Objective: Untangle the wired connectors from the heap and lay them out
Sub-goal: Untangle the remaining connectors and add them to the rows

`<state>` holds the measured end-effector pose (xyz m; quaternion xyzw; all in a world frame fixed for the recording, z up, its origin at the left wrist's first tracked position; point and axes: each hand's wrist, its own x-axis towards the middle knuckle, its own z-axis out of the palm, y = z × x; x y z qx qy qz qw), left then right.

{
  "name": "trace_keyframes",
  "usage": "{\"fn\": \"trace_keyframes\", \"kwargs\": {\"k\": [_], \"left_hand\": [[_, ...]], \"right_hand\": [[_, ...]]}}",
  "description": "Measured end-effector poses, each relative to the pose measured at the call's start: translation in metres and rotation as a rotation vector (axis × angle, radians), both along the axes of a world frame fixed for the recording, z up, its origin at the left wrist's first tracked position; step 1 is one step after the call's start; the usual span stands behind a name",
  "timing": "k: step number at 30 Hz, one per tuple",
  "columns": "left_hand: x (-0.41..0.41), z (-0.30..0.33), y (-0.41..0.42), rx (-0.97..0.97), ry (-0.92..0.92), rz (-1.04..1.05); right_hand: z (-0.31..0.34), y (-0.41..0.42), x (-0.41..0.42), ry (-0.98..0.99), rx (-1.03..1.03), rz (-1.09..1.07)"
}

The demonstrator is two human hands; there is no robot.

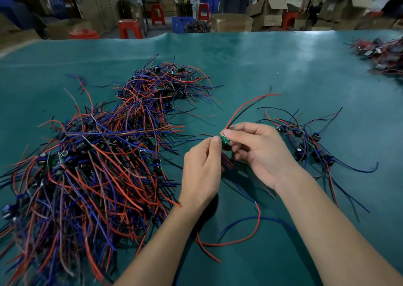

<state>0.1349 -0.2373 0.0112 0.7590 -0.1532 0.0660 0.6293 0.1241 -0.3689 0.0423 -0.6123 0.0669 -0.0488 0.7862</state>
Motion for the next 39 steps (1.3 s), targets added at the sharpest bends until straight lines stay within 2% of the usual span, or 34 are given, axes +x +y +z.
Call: {"fn": "trace_keyframes", "kwargs": {"k": [5, 9, 19, 23, 31, 36, 39], "left_hand": [[0.002, 0.0, 0.0, -0.139, 0.027, 0.057], [0.0, 0.0, -0.002, -0.125, 0.032, 0.05], [0.0, 0.001, 0.001, 0.01, -0.057, 0.084], [0.002, 0.0, 0.0, 0.033, -0.046, 0.091], [0.001, -0.001, -0.001, 0.051, -0.04, 0.059], [-0.002, 0.0, -0.002, 0.052, -0.051, 0.06], [0.0, -0.001, -0.001, 0.016, -0.023, 0.095]], "right_hand": [[-0.004, 0.006, 0.004, -0.054, -0.127, -0.17], [-0.006, 0.008, 0.006, -0.068, -0.129, -0.288], [-0.002, 0.003, 0.002, 0.029, -0.054, -0.036], [-0.001, -0.004, 0.001, 0.014, 0.004, -0.038], [-0.004, -0.021, 0.006, -0.154, -0.206, -0.415], [0.002, -0.05, 0.003, -0.277, -0.124, -0.739], [0.003, -0.059, 0.002, -0.267, -0.033, -0.955]]}}
